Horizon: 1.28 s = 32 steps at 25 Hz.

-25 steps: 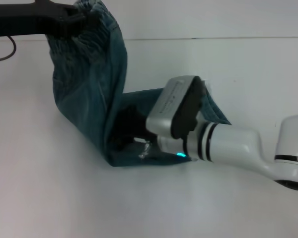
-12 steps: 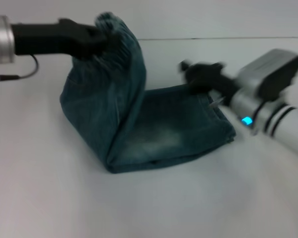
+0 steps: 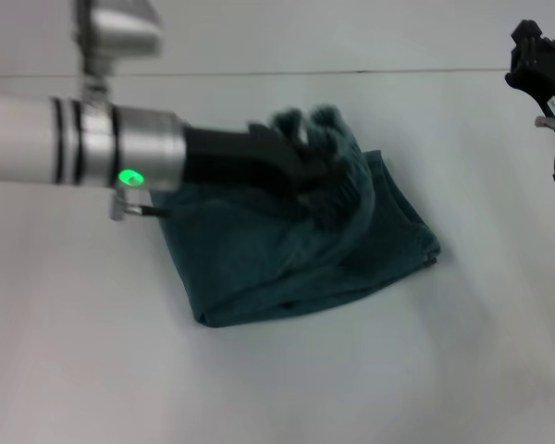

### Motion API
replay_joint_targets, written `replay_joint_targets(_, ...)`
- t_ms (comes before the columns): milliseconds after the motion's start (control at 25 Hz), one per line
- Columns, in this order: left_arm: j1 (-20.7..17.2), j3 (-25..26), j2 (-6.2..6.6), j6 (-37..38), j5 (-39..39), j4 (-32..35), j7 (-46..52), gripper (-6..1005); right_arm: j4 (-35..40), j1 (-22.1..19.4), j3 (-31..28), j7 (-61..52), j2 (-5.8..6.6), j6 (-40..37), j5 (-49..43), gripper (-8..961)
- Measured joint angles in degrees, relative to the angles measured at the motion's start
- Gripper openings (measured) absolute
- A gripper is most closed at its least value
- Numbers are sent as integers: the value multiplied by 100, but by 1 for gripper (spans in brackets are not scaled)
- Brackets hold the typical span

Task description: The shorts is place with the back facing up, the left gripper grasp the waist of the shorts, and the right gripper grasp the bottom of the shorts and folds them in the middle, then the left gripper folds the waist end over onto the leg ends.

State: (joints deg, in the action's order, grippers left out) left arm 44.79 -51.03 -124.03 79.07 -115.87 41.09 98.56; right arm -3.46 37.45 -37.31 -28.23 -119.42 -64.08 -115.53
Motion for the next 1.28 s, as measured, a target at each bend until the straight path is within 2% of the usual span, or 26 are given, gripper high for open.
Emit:
replay_joint_targets(160,158,-466,-45,-837,112,-546,31,188,26,-61,108,-138,-9,7,-38,27)
replay_joint_targets(280,126,-619,-39,-985,354,-620,-10,200,14,-113,359,-276,-14,-24,-48,28)
replay_joint_targets(320,85,-625,-29,-970,462,-610,-35,204,18,-117,436,-308,-14,-27,-49,28)
replay_joint_targets(520,-408,-577,-5,-647,1046,-213,-150,347,95,-169,938,-664,9,-160,-51,40)
replay_joint_targets(680,-918,-119,22,-30,1238,98,-146,472,774,-165,1825,-1943,72,-932,-52,55)
replay_joint_targets(840,-1382,671,124,715,1226,185,-175,630,2018,-191,2830,-3559,80,-2241,-51,70)
replay_joint_targets(1000,-1826,1123,227,1160,1085,320,-183,765,3410,-317,4411,-5008,171,-3445,-56,314)
replay_joint_targets(1040,-1926,1257,234,1254,995,401,-183,797,3992,-458,5207,-5471,235,-3887,-59,361)
replay_joint_targets(1080,-1996,1344,235,1317,924,454,-182,828,3992,-458,5207,-5471,235,-3887,-59,409)
replay_joint_targets(1200,-2201,1642,234,1570,619,679,-139,897,4698,-773,6013,-5821,311,-4344,-61,552)
replay_joint_targets(1280,-2287,1816,217,1688,392,847,-85,934,5018,-1016,6298,-5915,352,-4476,-60,594)
